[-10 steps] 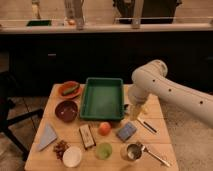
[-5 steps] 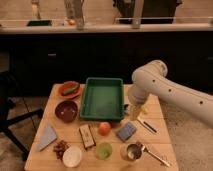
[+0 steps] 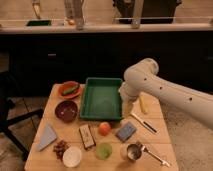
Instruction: Place pepper in tray
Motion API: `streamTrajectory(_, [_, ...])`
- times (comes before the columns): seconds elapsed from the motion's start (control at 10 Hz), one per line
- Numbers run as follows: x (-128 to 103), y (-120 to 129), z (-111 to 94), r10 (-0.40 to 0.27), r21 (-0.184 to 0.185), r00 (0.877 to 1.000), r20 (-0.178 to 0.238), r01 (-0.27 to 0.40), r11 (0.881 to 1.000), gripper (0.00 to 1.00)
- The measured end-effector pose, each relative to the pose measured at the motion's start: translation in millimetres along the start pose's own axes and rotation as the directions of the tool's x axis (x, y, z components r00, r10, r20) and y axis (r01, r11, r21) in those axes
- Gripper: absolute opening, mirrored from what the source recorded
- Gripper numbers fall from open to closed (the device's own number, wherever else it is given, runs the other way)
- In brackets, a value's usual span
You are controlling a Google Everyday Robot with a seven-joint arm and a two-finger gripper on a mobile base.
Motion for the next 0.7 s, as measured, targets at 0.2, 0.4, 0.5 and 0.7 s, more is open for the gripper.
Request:
streamTrajectory(0.2, [-37, -21, 10, -0.014, 0.032, 0.999, 0.043, 0.012, 0.999, 0.8])
streamTrajectory(0.4, [-56, -40, 18, -0.023, 0.07, 0.997, 0.072, 0.018, 0.997, 0.8])
streamTrajectory(0.5, [-63, -46, 20, -0.023, 0.081, 0.996, 0.083, 0.017, 0.997, 0.8])
streamTrajectory(0.7, [-83, -69, 30, -0.039, 0.114, 0.993, 0.109, 0.027, 0.993, 0.8])
